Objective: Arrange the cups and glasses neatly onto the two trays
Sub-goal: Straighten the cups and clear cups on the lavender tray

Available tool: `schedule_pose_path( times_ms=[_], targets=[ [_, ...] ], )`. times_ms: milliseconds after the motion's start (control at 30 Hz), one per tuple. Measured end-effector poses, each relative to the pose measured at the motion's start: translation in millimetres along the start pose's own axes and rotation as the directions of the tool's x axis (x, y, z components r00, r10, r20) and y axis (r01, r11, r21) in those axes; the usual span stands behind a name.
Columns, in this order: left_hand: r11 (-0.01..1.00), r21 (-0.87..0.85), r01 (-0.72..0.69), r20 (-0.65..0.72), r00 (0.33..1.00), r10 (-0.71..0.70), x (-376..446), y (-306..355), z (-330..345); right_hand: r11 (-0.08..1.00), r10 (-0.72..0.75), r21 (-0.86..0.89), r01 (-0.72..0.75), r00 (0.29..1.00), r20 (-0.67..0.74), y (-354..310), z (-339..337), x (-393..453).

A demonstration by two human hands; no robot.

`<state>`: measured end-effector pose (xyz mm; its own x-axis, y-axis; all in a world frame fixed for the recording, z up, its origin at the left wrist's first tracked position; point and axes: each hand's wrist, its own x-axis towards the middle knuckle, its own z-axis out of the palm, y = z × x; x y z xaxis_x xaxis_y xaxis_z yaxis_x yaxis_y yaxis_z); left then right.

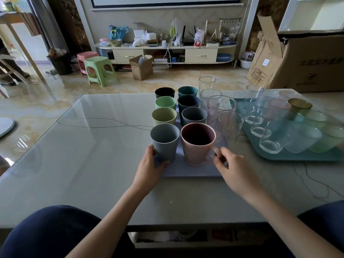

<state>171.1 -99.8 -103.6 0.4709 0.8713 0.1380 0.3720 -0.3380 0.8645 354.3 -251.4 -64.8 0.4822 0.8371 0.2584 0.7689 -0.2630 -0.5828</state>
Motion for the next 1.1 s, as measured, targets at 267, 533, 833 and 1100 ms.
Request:
schedule_pose_path(
  times_ms=[267,533,833,1100],
  targets=[
    [1.0,-0.005,-0.012,-0.006,1.0,0.012,-1.9,3.4,-0.6,0.999,-0.038,-0.006,0.038,0.999,-0.004,0.7,-0.7,-1.9],
    [1.0,-0.021,-0.008,0.015,1.0,0.008,-2.5,1.9,-1.0,0.999,-0.038,-0.015,0.038,0.999,0.014,1.7,1.1,-1.4],
    [0.999,-0.026,0.025,-0.007,1.0,-0.025,6.0,0.5,5.7,0.999,-0.032,-0.017,0.032,0.999,0.026,4.6,1.0,-1.5],
    [0.999,-0.042,0.022,0.006,1.0,-0.022,4.1,-3.9,4.3,0.999,-0.041,-0.008,0.041,0.999,0.01,0.3,0.8,-2.7]
  ],
)
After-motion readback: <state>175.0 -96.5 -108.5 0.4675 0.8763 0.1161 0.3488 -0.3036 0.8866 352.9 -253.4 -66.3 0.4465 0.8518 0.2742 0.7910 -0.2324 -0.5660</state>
